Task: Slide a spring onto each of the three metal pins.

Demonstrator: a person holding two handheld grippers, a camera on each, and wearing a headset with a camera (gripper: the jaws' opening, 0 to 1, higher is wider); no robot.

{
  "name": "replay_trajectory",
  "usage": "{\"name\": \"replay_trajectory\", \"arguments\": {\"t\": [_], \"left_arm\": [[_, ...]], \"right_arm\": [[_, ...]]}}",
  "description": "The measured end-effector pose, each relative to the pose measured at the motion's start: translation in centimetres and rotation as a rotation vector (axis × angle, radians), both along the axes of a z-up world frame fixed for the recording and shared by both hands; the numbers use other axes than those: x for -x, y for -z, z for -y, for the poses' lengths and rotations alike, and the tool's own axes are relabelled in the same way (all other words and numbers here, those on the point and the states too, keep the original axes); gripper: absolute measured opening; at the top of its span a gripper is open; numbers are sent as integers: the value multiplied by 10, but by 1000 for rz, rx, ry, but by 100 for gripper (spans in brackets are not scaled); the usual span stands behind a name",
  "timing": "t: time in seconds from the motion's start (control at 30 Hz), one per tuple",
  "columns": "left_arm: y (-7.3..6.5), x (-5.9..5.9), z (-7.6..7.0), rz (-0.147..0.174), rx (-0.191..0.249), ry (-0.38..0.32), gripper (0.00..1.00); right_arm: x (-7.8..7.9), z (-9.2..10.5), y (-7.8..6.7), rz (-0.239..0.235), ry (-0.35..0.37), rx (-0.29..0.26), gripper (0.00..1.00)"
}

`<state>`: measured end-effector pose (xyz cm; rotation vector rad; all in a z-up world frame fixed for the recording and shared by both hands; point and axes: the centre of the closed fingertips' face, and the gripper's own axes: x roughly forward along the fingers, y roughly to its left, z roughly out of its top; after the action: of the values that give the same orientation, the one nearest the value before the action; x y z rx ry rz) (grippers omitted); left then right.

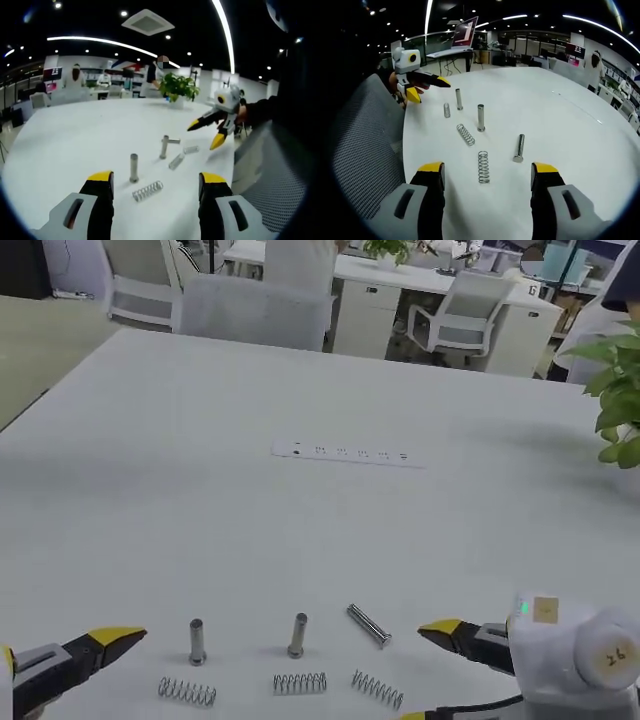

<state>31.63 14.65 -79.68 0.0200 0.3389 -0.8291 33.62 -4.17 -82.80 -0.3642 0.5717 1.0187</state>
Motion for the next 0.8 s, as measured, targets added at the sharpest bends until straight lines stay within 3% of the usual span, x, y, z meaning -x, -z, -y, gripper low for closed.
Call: {"name": "replay_trajectory", "arguments": {"t": [0.8], "left_arm": [[4,3,1,-8,-1,7,64]], "right_arm": [[1,0,1,-9,2,-5,68]]}}
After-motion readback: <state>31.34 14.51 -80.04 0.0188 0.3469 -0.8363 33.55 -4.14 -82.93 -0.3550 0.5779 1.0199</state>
